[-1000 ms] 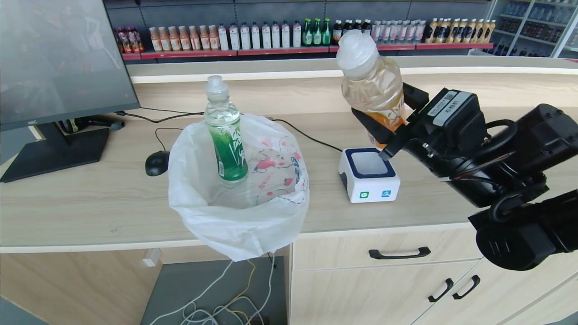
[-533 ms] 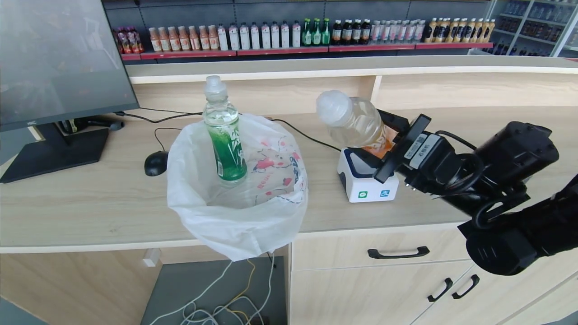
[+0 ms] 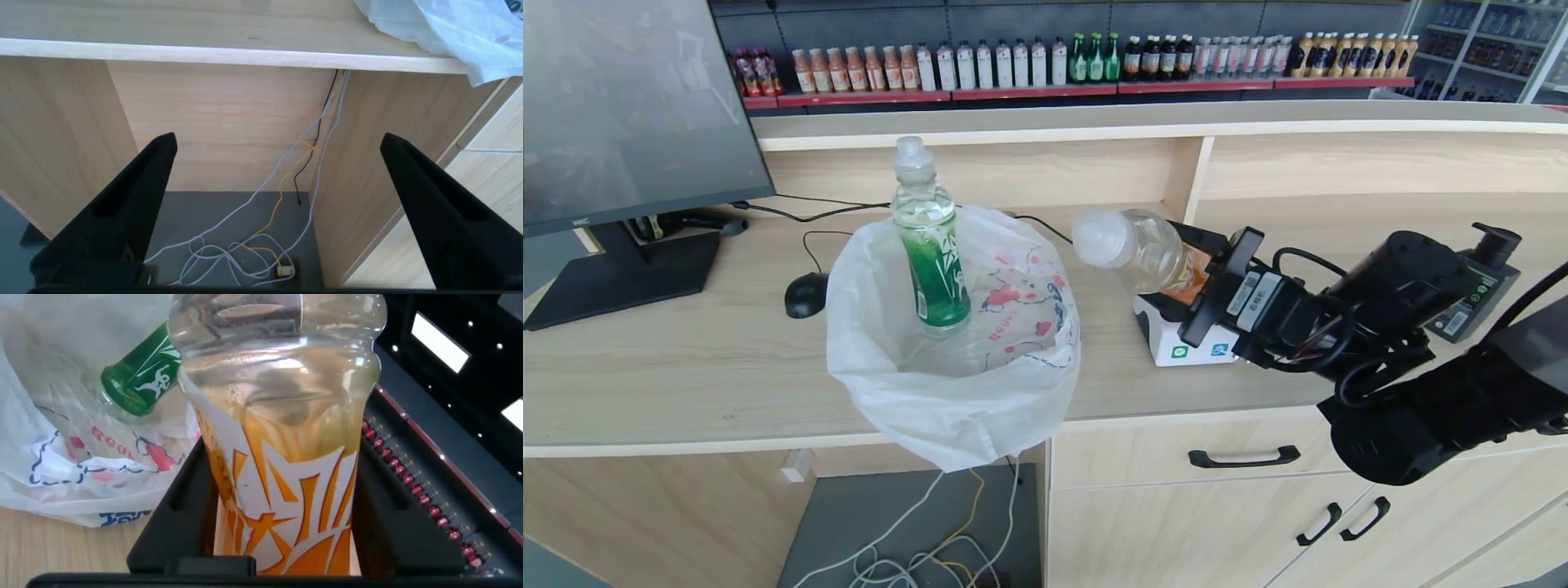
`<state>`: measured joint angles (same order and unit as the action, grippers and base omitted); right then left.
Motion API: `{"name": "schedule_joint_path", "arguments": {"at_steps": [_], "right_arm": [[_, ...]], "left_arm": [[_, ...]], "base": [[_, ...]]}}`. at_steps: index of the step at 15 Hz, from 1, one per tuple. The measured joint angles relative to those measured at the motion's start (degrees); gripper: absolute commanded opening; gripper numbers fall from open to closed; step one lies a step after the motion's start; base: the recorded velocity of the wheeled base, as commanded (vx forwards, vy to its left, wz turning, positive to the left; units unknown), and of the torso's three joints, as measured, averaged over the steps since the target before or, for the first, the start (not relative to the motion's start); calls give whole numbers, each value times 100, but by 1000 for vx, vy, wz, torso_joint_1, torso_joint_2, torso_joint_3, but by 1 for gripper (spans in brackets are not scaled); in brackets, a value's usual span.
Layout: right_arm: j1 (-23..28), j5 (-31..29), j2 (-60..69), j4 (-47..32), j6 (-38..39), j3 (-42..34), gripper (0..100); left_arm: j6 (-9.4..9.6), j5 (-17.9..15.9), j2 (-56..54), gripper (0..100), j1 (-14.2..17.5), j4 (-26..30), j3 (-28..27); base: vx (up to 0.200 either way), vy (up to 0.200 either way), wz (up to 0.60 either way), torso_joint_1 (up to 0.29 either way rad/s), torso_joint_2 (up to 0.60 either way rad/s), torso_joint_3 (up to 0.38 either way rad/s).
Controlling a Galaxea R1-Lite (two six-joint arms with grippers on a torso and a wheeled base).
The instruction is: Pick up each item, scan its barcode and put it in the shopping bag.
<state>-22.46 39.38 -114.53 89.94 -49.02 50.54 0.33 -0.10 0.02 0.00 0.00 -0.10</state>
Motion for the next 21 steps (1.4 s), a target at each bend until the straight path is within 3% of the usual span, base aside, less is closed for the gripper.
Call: {"name": "schedule_joint_path", "arguments": {"at_steps": [21], "right_arm": [[294, 263, -52, -2, -115, 122, 0]], "left_arm": [[0, 0, 0, 100, 0, 0, 0]], "base": [[0, 0, 0, 0, 0, 0]]}}
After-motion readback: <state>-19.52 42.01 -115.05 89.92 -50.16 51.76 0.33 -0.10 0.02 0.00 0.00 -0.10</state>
